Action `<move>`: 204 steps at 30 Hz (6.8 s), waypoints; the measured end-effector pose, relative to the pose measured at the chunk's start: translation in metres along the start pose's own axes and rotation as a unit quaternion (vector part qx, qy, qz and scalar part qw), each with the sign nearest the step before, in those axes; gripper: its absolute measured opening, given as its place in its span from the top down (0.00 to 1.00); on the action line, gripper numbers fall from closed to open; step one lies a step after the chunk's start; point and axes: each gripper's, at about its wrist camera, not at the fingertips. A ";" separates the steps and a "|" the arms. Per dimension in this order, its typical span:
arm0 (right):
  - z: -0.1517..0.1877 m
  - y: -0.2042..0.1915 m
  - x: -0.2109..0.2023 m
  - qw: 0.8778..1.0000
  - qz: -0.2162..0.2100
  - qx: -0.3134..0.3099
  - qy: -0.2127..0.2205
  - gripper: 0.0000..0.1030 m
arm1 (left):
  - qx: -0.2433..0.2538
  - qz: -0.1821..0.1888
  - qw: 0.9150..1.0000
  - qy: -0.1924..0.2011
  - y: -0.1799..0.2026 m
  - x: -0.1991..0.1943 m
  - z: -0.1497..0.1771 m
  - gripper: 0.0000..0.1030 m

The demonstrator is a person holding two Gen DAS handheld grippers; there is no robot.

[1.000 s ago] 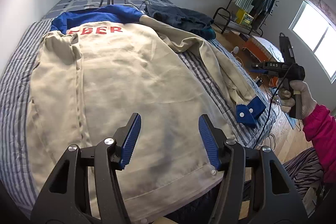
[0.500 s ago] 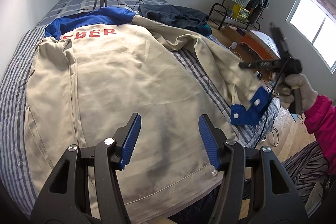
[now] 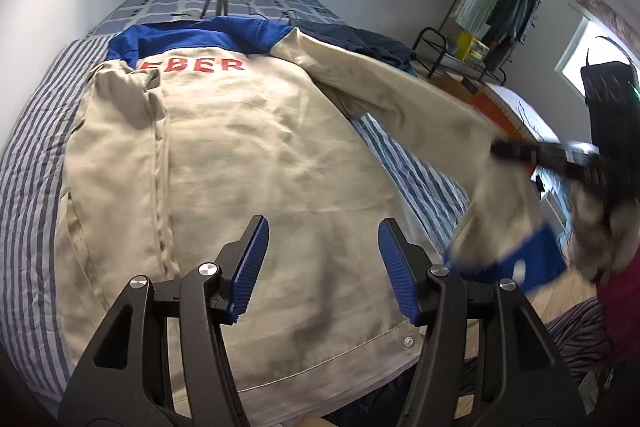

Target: Fold large clothes

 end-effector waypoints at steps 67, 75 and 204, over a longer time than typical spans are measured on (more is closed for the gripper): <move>0.056 0.093 0.130 0.970 -0.092 0.125 -0.186 0.81 | -0.022 -0.021 0.993 -0.115 0.038 0.099 0.074 0.99; 0.039 0.107 0.092 0.982 -0.097 0.115 -0.110 0.68 | -0.011 -0.037 0.996 -0.075 0.045 0.061 0.070 0.99; -0.057 0.124 0.165 0.969 0.010 0.216 -0.123 1.00 | -0.035 0.105 0.993 -0.029 0.096 0.048 0.089 0.97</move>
Point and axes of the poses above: each gripper's, at about its wrist camera, not at the fingertips, and x roughly the way its jaws point, y to its right, z to its underside, and after that the axes turned 7 degrees about -y, right-handed
